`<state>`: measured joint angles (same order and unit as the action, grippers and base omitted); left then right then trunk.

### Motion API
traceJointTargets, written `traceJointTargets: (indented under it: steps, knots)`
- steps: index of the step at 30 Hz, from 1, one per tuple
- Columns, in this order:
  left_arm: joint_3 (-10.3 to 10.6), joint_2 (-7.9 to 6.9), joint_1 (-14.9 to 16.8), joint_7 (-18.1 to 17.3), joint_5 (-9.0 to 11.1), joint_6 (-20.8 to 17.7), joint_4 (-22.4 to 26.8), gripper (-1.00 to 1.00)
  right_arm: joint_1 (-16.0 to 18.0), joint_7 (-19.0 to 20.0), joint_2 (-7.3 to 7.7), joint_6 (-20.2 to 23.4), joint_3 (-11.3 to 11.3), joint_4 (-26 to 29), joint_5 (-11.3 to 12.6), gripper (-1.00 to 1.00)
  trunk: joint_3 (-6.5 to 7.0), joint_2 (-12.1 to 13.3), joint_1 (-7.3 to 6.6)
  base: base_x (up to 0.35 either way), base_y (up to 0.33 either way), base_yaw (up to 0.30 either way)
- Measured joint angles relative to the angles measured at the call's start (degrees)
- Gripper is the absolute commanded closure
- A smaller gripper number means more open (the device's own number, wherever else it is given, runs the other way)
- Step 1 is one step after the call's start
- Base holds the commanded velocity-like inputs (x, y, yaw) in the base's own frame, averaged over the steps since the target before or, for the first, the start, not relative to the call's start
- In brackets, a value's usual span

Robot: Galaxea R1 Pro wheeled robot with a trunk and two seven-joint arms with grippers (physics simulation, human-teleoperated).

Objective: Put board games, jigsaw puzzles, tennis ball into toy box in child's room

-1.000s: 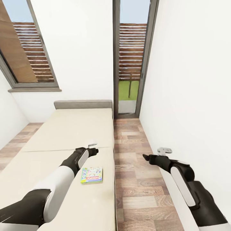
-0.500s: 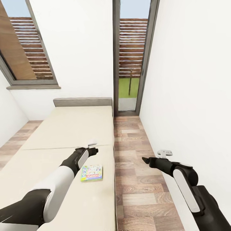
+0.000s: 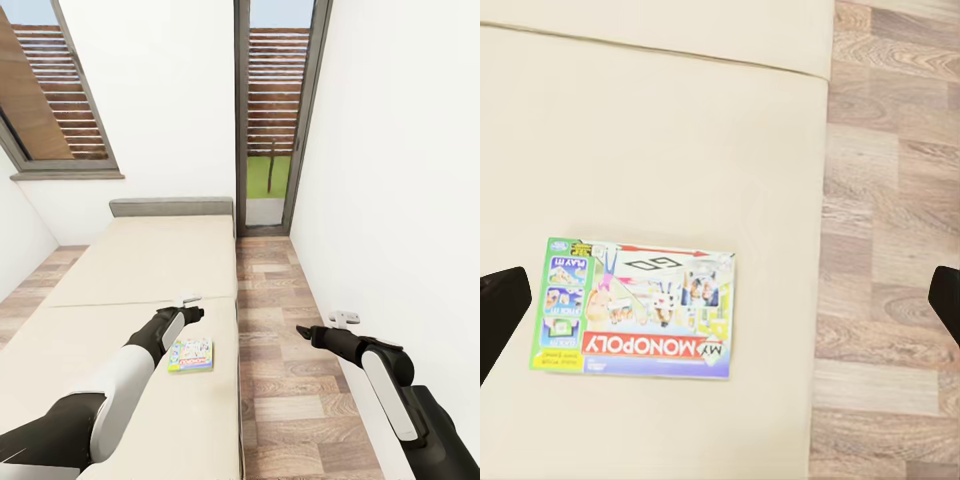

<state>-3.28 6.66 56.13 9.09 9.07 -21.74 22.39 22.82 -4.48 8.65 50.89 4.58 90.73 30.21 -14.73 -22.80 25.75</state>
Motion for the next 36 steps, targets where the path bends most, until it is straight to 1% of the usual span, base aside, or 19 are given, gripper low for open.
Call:
traceJointTargets:
  steps: [21, 36]
  knots:
    - [0.1, 0.01, -0.4, -0.2, -0.1, 1.3, 0.0, -1.00, 0.0, 0.0, 0.00, 0.1, -0.1, 0.0, 0.0, -1.00, -1.99, 0.0, 0.00, 0.000, 0.000, 0.000]
    - [0.2, -0.04, -0.4, -0.5, 0.0, 1.5, 0.0, -1.00, 0.0, -0.1, 0.00, 0.0, -0.2, 0.0, 0.0, -1.00, -3.41, 0.0, 0.00, 0.000, 0.000, 0.000]
